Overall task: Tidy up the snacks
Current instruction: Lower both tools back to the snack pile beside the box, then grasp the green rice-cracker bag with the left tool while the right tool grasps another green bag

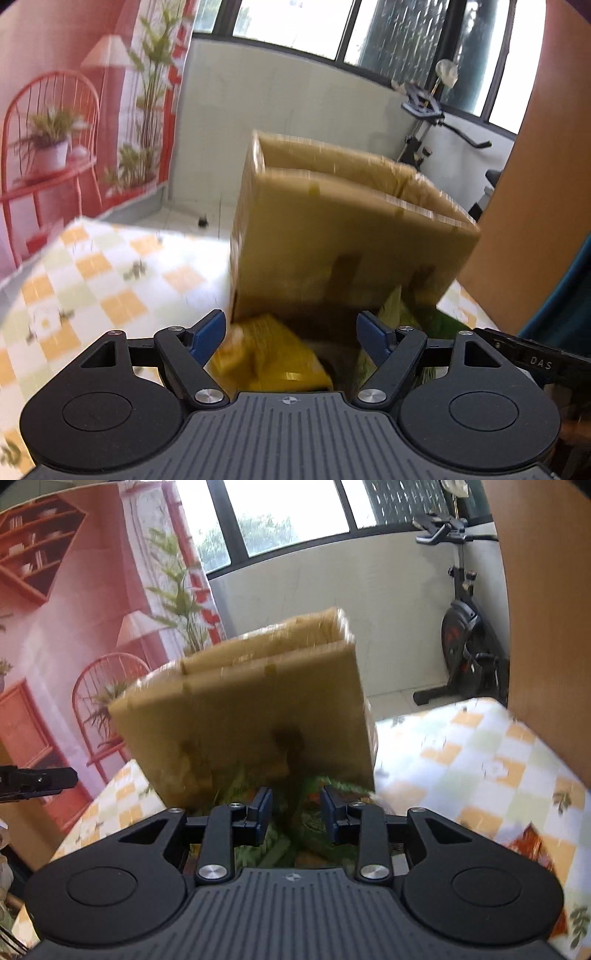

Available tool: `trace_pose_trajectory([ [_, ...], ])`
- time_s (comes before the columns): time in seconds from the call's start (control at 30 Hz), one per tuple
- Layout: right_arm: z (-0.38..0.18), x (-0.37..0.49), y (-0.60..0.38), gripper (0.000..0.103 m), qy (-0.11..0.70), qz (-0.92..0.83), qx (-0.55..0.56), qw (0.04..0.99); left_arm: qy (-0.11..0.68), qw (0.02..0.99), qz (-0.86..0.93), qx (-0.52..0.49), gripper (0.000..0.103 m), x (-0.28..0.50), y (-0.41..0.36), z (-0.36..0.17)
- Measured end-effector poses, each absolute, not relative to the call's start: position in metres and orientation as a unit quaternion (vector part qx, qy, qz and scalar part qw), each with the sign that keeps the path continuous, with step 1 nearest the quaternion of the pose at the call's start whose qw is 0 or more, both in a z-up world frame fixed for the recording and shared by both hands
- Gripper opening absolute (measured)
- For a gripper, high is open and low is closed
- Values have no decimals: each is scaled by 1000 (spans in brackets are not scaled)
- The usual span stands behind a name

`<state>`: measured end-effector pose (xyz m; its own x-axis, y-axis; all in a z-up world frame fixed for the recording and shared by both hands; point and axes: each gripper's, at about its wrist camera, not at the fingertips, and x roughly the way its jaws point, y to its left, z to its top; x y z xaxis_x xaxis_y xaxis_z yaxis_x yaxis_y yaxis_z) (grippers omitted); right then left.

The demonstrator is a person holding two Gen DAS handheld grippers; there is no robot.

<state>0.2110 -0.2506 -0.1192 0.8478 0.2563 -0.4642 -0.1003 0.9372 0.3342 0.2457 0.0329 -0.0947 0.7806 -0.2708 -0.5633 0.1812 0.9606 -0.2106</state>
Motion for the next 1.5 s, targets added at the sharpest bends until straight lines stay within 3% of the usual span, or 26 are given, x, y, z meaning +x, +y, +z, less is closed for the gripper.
trace_pose_trajectory([
  [0.33,-134,202,-250,35,286,102,159,939,353,924,-119,-83,79,231,36,-129],
  [0.47,-139,200,-246,46,293,116,146,938,361,919,-132,-83,79,228,29,-132],
  [0.7,-156,198,-231,55,318,139,120,930,362,915,-169,-51,79,227,1,-135],
  [0.83,-166,194,-222,68,332,156,106,924,362,914,-184,-20,79,235,-15,-137],
  [1.2,-197,208,-201,78,383,178,101,901,383,899,-210,-9,67,266,-38,-146],
  [1.33,-207,218,-200,78,391,183,112,895,389,899,-202,-19,52,275,-40,-154],
  [1.5,-216,222,-206,77,389,183,133,893,393,897,-201,-15,46,276,-43,-157],
])
